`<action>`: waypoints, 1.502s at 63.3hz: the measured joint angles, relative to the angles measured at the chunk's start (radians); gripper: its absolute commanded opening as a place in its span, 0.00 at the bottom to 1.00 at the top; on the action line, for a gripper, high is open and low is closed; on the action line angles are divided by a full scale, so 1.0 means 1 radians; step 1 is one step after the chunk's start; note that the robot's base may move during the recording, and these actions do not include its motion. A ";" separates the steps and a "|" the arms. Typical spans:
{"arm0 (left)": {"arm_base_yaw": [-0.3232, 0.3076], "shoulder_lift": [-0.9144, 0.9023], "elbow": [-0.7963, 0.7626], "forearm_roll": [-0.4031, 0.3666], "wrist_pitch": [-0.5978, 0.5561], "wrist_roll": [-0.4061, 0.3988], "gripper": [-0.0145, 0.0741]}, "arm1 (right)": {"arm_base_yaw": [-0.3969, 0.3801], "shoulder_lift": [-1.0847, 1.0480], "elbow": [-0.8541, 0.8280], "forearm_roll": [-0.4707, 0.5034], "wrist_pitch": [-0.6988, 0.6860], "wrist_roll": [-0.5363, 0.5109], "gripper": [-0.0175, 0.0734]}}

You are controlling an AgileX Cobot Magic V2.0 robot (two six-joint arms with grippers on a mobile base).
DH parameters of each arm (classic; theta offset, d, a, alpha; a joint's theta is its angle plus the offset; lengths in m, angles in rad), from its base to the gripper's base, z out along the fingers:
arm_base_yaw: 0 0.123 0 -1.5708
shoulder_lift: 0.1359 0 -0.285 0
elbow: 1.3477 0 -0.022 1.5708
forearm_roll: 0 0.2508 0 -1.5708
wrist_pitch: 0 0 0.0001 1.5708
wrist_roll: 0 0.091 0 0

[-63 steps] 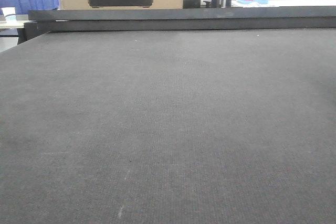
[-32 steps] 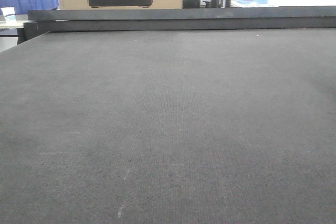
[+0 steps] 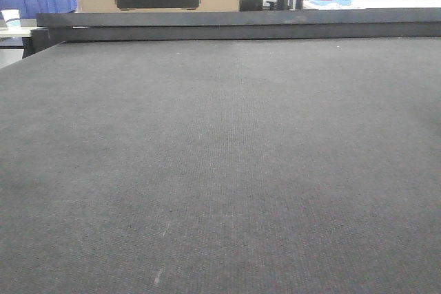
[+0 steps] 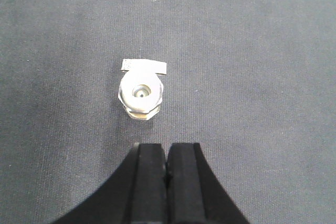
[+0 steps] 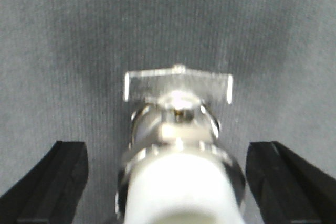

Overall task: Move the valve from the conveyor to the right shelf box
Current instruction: 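Close the right gripper around the valve beneath it and lift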

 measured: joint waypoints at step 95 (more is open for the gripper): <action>0.000 0.214 -0.226 -0.006 0.173 -0.037 0.04 | 0.000 -0.028 -0.109 0.127 -0.016 0.000 0.01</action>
